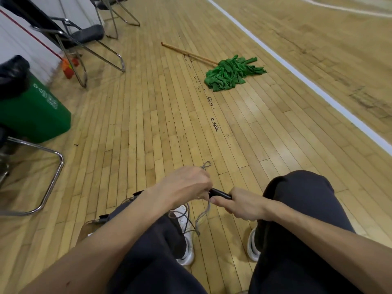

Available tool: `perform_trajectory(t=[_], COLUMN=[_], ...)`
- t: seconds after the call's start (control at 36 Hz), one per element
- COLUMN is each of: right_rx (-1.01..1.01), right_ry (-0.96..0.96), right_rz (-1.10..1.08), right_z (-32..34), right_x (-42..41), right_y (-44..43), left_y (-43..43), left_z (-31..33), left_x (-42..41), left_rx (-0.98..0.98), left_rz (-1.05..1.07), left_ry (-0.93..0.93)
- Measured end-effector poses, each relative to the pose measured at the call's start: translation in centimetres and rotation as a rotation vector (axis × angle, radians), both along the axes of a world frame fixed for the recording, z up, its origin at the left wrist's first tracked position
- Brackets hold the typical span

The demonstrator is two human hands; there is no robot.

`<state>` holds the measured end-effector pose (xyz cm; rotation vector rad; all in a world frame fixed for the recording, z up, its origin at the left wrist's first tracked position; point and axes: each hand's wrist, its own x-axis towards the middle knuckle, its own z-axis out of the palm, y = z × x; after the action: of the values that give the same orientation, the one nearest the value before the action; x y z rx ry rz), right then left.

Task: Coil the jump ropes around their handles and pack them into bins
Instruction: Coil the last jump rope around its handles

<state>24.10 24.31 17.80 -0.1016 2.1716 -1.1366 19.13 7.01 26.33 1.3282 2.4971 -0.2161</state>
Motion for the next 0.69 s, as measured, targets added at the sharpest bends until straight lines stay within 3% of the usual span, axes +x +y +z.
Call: perform_trajectory(t=[0.17, 0.36, 0.5, 0.69], right_rx=[0.035, -0.004, -0.002, -0.065], right_ry=[0.06, 0.12, 0.179, 0.201], right_rz=[0.123, 0.232, 0.199, 0.152], right_z=[0.0, 0.6, 1.3, 1.3], right_x=[0.6, 1.3, 1.6, 1.8], right_y=[0.3, 1.4, 1.8, 1.7], left_y=[0.3, 0.8, 0.6, 1.6], left_z=[1.1, 2.1, 2.2, 2.7], left_x=[-0.6, -0.6, -0.2, 0.5], left_rx=[-0.006, 0.1, 0.278, 0.369], left_rz=[0.061, 0.285, 0.423, 0.441], left_ry=[-0.097, -0.333, -0.477, -0.685])
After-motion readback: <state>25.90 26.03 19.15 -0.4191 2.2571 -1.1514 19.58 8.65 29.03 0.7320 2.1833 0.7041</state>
